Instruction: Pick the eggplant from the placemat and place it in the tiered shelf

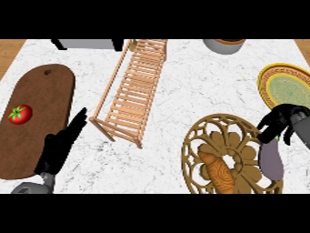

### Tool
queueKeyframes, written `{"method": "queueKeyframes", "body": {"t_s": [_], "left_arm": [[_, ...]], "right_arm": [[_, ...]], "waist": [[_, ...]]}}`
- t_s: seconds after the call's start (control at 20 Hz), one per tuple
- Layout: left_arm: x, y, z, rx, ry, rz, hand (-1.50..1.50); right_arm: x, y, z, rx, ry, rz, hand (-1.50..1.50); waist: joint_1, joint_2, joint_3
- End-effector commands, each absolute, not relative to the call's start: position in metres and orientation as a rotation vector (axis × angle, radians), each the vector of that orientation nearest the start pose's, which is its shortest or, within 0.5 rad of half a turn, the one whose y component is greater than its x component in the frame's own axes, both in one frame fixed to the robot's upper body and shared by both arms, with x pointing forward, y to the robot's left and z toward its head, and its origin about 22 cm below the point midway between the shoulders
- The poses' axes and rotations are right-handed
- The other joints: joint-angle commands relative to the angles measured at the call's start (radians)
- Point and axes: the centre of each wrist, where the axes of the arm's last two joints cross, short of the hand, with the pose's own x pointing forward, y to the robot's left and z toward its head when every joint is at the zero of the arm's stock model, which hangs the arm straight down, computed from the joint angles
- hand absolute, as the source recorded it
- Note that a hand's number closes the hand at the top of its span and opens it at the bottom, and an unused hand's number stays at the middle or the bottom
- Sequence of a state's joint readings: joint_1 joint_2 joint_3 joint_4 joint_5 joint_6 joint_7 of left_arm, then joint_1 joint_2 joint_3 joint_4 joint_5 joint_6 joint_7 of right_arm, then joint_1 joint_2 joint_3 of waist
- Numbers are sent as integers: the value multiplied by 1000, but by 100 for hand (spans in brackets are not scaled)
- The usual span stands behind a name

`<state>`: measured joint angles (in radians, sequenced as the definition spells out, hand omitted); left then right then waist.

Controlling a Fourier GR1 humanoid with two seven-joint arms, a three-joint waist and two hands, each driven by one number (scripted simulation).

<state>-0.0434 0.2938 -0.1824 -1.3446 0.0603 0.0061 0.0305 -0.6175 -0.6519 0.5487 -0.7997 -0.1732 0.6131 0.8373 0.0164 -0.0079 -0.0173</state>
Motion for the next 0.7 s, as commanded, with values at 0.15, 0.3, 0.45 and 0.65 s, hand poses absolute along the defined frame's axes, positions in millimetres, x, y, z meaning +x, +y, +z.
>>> {"method": "queueKeyframes", "body": {"t_s": [0.15, 0.3, 0.45, 0.65], "left_arm": [[248, 250, -34, 23, -1321, -361, 0], [251, 252, -31, 30, -1334, -351, 0], [256, 251, -28, 49, -1348, -322, 0], [249, 265, -31, 74, -1342, -327, 0]], "right_arm": [[388, -188, 156, -271, -879, 1546, 150], [379, -173, 192, -277, -1139, 1690, 150], [377, -191, 220, -299, -1383, 1728, 150], [381, -236, 233, -413, -1656, 1687, 150]], "waist": [[114, -10, 31], [86, 10, 31], [52, 27, 29], [40, 34, 27]]}}
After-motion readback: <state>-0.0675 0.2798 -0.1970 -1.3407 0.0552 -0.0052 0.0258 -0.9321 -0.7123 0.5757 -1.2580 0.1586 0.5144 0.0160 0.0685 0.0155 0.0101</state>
